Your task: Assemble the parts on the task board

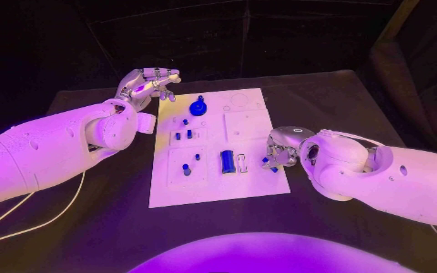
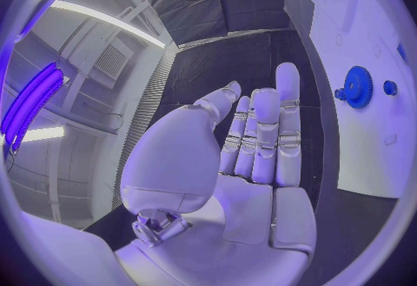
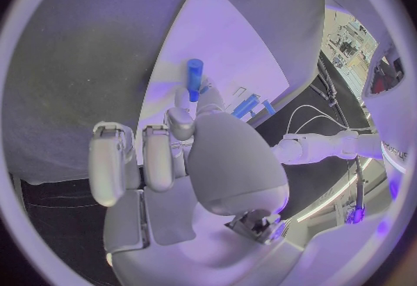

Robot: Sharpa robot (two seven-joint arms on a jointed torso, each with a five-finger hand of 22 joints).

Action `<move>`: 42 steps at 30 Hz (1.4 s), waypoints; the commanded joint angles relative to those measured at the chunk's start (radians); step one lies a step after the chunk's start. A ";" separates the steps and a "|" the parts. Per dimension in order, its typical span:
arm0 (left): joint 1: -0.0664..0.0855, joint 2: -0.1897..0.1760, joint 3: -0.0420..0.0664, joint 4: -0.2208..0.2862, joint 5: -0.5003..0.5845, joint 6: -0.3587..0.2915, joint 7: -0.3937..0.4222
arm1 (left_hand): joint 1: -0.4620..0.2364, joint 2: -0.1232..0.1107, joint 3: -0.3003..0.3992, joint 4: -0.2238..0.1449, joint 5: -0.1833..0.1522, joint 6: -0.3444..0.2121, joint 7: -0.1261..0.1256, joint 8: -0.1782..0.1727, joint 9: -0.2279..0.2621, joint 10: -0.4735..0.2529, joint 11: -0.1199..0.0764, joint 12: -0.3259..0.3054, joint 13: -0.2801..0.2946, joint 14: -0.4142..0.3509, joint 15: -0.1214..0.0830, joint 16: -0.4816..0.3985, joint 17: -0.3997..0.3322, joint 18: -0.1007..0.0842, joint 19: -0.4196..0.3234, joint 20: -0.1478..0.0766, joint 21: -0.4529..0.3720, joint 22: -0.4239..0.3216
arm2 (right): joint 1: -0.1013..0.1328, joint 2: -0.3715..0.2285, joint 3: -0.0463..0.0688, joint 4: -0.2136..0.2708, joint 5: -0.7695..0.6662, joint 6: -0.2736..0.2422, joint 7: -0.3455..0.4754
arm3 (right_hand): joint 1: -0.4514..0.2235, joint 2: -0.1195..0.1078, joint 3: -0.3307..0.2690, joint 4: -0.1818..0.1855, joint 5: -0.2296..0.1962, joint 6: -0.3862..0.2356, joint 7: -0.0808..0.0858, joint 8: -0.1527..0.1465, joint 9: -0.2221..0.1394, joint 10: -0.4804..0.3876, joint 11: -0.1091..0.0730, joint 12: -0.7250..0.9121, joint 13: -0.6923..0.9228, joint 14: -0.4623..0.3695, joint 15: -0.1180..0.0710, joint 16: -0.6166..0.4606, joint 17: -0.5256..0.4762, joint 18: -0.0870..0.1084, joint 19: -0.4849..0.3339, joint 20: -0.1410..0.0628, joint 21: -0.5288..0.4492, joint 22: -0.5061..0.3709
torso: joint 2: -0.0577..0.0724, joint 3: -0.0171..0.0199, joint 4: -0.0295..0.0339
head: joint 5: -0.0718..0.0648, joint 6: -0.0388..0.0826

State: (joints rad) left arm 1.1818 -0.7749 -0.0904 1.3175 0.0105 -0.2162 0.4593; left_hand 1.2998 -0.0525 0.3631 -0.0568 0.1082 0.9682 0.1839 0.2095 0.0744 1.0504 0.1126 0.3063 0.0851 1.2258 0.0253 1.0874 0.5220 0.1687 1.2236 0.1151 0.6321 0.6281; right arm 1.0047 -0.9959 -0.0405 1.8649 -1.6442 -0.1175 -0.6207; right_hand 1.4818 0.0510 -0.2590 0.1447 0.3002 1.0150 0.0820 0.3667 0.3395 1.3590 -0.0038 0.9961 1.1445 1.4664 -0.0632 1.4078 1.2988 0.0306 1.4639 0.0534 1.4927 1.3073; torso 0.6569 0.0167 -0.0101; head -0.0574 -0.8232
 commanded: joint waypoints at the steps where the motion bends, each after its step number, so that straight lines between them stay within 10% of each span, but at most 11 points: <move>1: 0.001 -0.001 0.001 0.001 0.002 0.012 0.002 | 0.000 0.007 -0.006 0.001 -0.001 -0.005 0.000 0.004 0.001 -0.007 -0.003 0.004 0.002 -0.007 -0.003 -0.002 -0.001 0.014 -0.005 0.005 -0.002 -0.001 | -0.013 0.003 -0.011 -0.012 -0.015 0.064 -0.031 | 0.067 0.033 0.034 -0.031 0.007 0.002 -0.007 -0.020 -0.059 -0.011 -0.002 -0.013 -0.006 0.052 -0.008 -0.004 -0.001 0.002 0.017 -0.010 -0.005 0.153 | -0.001 -0.0003 -0.0002 | 0.002 -0.001; 9: 0.001 -0.001 0.001 0.002 0.002 0.013 0.000 | 0.001 0.008 -0.007 0.001 -0.001 -0.007 0.001 0.005 0.001 -0.008 -0.003 0.005 0.002 -0.008 -0.003 -0.002 -0.002 0.014 -0.005 0.005 -0.003 -0.002 | -0.014 0.000 -0.011 0.004 0.009 0.002 -0.032 | 0.101 0.051 0.106 -0.056 0.039 0.008 -0.004 -0.033 -0.065 -0.014 -0.001 -0.023 -0.010 0.053 -0.006 -0.004 0.002 0.000 0.021 -0.010 -0.003 0.157 | -0.001 0.0015 -0.0017 | 0.006 0.000; 24: 0.000 -0.001 0.001 0.003 0.002 0.014 -0.002 | 0.001 0.008 -0.007 0.001 -0.001 -0.007 0.001 0.005 0.001 -0.008 -0.003 0.005 0.002 -0.008 -0.003 -0.002 -0.002 0.014 -0.005 0.005 -0.003 -0.002 | -0.013 -0.011 -0.010 0.044 0.317 -0.281 0.106 | 0.027 0.004 0.220 -0.026 0.064 0.004 0.002 -0.068 -0.077 -0.004 0.005 -0.016 -0.001 0.055 -0.001 0.000 0.011 0.000 0.023 -0.004 -0.002 0.160 | 0.000 -0.0004 0.0018 | 0.010 -0.002; 42: 0.000 -0.002 0.001 0.006 0.002 0.015 -0.002 | 0.001 0.008 -0.007 0.001 -0.001 -0.007 0.001 0.005 0.001 -0.008 -0.003 0.005 0.002 -0.008 -0.003 -0.002 -0.002 0.014 -0.005 0.005 -0.003 -0.002 | -0.012 0.053 -0.010 0.007 0.354 -0.318 0.084 | -0.103 -0.063 0.224 0.056 0.157 0.031 -0.004 -0.075 -0.075 0.018 0.002 0.009 0.018 0.060 -0.003 0.010 0.028 -0.003 0.032 -0.005 0.006 0.171 | 0.000 -0.0001 0.0002 | 0.016 -0.003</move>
State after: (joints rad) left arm 1.1806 -0.7771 -0.0904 1.3212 0.0106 -0.2123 0.4528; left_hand 1.2998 -0.0525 0.3631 -0.0567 0.1082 0.9682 0.1839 0.2093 0.0745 1.0469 0.1090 0.3061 0.0855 1.2222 0.0216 1.0874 0.5210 0.1687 1.2236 0.1151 0.6321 0.6275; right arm 0.9911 -0.9477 -0.0511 1.8731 -1.3072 -0.3903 -0.5296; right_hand 1.3893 -0.0099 -0.0332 0.1931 0.4485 1.0412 0.0765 0.2933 0.2656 1.3688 -0.0019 0.9999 1.1610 1.4649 -0.0644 1.4142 1.3079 0.0307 1.4672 0.0501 1.4928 1.3073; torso 0.6571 0.0160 -0.0104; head -0.0415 -0.8265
